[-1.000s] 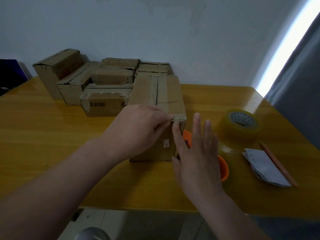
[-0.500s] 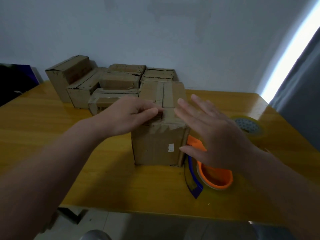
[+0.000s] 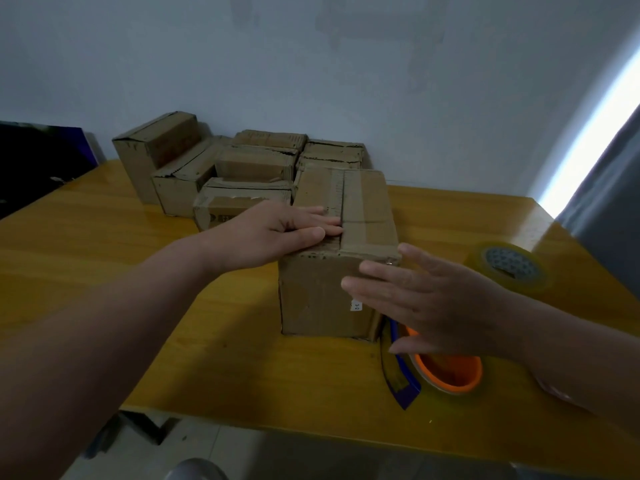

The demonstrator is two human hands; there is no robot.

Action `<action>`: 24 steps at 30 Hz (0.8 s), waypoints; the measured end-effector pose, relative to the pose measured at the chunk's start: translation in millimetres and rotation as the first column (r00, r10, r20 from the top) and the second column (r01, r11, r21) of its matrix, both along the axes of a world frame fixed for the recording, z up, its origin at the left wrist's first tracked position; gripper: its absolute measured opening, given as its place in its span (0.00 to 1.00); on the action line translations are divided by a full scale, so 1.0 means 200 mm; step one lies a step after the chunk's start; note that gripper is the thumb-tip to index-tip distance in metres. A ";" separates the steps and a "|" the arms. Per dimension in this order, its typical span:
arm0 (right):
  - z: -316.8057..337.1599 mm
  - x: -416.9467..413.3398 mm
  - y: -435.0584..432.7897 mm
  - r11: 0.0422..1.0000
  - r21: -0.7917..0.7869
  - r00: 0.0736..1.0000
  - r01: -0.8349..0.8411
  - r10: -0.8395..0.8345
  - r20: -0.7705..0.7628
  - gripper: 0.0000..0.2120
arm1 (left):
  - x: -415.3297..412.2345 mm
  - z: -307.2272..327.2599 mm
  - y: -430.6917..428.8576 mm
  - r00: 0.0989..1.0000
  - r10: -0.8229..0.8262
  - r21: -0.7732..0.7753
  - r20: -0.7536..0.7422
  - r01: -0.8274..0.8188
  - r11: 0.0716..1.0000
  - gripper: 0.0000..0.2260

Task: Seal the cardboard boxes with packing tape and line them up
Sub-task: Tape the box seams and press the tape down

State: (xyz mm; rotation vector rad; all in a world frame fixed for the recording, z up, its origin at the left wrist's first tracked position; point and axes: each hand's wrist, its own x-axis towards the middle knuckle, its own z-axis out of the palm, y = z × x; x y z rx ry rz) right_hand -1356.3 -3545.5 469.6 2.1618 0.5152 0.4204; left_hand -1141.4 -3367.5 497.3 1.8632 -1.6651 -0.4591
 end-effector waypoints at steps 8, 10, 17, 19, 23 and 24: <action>0.00 0.27 0.12 0.999 -0.017 0.991 -0.047 0.049 0.122 0.37 | -0.04 0.04 0.04 0.974 0.060 0.022 -0.220 -0.056 0.998 0.26; -0.03 0.28 0.11 0.999 -0.028 0.994 -0.024 0.027 0.102 0.37 | -0.04 0.05 0.04 0.971 0.074 0.031 -0.229 -0.069 0.997 0.27; -0.06 0.26 0.20 0.998 -0.031 0.999 -0.052 0.052 -0.001 0.38 | -0.04 0.06 0.04 0.974 0.069 0.034 -0.217 -0.064 0.997 0.30; -0.02 0.31 0.23 0.999 -0.003 0.998 -0.050 0.050 0.040 0.37 | -0.05 0.07 0.04 0.973 0.065 0.026 -0.223 -0.060 0.998 0.30; -0.03 0.37 0.22 0.993 -0.121 0.998 0.002 0.006 0.065 0.38 | -0.05 0.07 0.04 0.968 0.095 0.041 -0.233 -0.087 0.995 0.31; -0.03 0.37 0.22 0.992 -0.127 0.998 0.017 -0.009 0.063 0.38 | -0.05 0.07 0.04 0.967 0.095 0.042 -0.238 -0.088 0.995 0.31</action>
